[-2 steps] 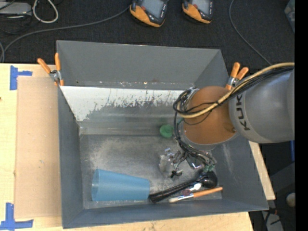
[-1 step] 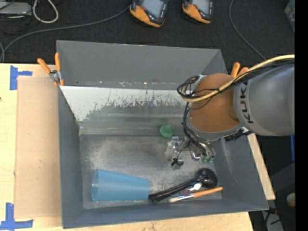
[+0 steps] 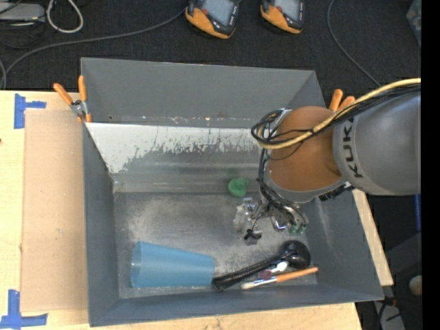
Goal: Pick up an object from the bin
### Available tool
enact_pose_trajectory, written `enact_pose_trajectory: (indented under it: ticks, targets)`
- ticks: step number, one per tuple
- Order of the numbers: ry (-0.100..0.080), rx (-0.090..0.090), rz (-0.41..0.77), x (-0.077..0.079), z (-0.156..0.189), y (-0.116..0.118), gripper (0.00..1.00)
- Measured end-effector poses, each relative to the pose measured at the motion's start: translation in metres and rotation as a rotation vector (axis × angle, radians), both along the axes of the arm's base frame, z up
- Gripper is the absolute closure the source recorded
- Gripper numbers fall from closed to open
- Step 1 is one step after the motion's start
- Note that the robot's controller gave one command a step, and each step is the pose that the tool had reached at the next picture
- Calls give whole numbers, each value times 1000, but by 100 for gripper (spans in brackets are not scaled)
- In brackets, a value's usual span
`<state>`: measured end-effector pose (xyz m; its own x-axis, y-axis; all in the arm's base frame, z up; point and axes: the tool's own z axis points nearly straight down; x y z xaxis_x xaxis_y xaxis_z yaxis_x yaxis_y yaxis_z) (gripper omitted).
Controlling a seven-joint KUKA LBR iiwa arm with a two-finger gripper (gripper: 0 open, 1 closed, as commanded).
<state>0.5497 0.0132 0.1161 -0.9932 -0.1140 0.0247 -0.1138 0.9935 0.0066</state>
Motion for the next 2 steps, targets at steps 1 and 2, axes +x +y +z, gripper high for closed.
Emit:
enact_pose_trajectory:
  ticks: [1,2]
  targets:
    - [2,0,-52,24,-40,-28,100]
    - [-2,9,126,26,30,9,100]
